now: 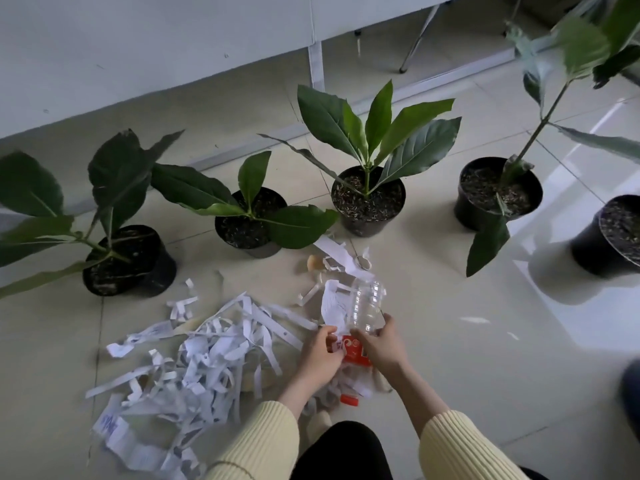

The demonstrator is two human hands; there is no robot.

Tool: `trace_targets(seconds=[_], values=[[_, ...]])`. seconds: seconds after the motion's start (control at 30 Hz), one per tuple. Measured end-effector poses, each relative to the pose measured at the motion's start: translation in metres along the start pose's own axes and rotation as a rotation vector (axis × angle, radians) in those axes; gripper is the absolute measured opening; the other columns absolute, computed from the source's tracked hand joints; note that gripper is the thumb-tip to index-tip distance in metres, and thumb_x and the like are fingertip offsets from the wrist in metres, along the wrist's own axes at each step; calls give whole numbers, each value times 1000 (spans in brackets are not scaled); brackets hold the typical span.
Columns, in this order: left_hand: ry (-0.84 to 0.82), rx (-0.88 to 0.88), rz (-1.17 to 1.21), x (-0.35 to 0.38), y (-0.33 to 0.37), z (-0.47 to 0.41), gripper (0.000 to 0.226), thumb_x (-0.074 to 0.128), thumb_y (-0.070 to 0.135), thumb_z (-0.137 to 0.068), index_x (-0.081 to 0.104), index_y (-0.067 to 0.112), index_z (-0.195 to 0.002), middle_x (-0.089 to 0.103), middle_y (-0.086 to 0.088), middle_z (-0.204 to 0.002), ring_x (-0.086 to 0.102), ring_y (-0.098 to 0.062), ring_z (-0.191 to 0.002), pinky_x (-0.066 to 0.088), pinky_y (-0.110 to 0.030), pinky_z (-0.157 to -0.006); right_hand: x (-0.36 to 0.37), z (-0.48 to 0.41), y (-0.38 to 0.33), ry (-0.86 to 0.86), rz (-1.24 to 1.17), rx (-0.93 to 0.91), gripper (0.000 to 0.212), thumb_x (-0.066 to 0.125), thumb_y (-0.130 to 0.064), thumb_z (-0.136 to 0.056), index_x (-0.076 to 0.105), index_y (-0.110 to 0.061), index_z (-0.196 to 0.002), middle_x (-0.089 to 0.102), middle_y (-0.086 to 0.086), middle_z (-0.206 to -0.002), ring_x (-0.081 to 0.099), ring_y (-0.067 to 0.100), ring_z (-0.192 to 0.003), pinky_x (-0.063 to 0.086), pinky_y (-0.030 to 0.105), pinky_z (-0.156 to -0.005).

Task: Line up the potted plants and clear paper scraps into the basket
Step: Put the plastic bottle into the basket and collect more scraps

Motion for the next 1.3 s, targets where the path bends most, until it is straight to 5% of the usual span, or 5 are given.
trace_targets(seconds=[0.37,0.67,0.83,1.13,1.3], values=[[-63,73,60,-6,32,11,24,53,17,-91,57,27,-113,60,10,-102,57,1,-88,43,-9,-63,-15,18,-16,53,-133,15,67,75,-23,-77,42,-13,-134,59,-9,-82,62,2,-66,43,9,-45],[-124,350,113,-1,144,67,14,54,26,-92,55,29,-106,62,6,-95,62,-5,-85,49,-11,-58,-103,83,-77,192,-299,-154,45,75,-23,-78,41,-23,-108,58,-10,-82,64,0,-56,44,9,-42],[-196,568,156,29,235,124,15,60,27,-89,60,23,-103,66,-4,-100,65,-17,-91,57,-37,-81,-198,152,-114,442,-209,-357,30,76,-26,-76,58,-24,-100,62,-15,-77,64,-2,-65,55,19,-59],[-433,1011,123,136,396,262,28,60,27,-90,54,16,-114,63,-4,-106,64,-15,-95,56,-32,-82,-381,299,-128,879,-186,-566,69,78,-29,-76,45,-11,-134,59,9,-122,61,24,-107,53,44,-93],[-465,1258,-6,205,435,323,41,65,25,-86,52,9,-122,60,-7,-117,62,-15,-96,56,-25,-76,-449,353,-92,1094,-147,-603,67,81,-23,-71,46,-12,-127,60,5,-115,63,24,-101,55,39,-87]])
Point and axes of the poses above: each hand's wrist, its own z-axis away from the middle knuckle, its own x-axis out of the palm, y = z × x, the point moved 6 cm from there along -z, towards the middle knuckle
